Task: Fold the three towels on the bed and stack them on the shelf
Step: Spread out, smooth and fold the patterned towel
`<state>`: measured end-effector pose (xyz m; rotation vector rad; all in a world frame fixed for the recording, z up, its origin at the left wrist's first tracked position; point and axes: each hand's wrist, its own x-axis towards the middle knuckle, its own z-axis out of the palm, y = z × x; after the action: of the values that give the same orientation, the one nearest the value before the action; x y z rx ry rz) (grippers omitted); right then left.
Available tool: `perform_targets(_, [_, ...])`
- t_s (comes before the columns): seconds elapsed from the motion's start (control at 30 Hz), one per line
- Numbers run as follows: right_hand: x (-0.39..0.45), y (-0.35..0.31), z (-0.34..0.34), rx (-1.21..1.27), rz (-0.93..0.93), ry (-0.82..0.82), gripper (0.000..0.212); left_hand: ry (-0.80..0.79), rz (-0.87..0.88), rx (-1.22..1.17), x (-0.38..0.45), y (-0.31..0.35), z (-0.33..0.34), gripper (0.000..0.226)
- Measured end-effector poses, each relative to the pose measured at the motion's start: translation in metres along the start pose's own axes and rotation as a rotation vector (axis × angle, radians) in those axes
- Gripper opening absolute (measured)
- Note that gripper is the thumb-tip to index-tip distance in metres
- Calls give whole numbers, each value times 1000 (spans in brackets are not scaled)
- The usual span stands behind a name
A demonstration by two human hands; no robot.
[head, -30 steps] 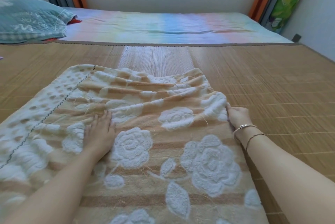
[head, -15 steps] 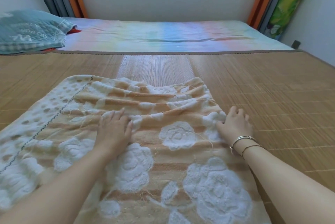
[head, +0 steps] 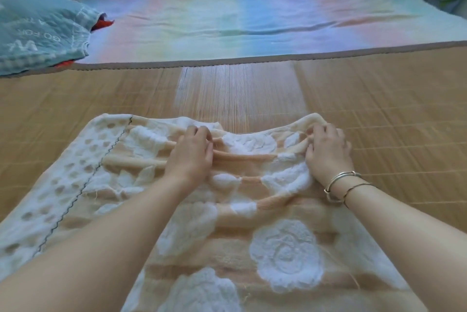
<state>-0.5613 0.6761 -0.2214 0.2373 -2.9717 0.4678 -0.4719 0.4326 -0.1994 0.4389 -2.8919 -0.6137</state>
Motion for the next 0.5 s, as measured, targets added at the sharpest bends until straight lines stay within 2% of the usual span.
perform_targets(0.07, [18,3,-3,1,34,-26,40,-38,-8,16,18,0,-6,24])
perform_targets(0.17, [40,7,-7,44,123,-138,50,-253,-86,64,43,-2,-7,30])
perform_targets(0.27, [62,11,-10,198,265,-252,50,-341,-115,104,62,1,-7,12])
perform_targets(0.3, [69,11,-13,256,330,-295,44,-345,-116,112,67,4,-8,8])
perform_targets(0.37, [81,16,-15,353,396,-364,16,-345,-123,112,76,9,-10,9])
perform_targets(0.43, [92,21,-15,405,361,-308,25,-320,-151,106,82,12,-11,14])
perform_targets(0.5, [102,27,-18,531,362,-116,20,-267,-164,100,90,19,-12,11])
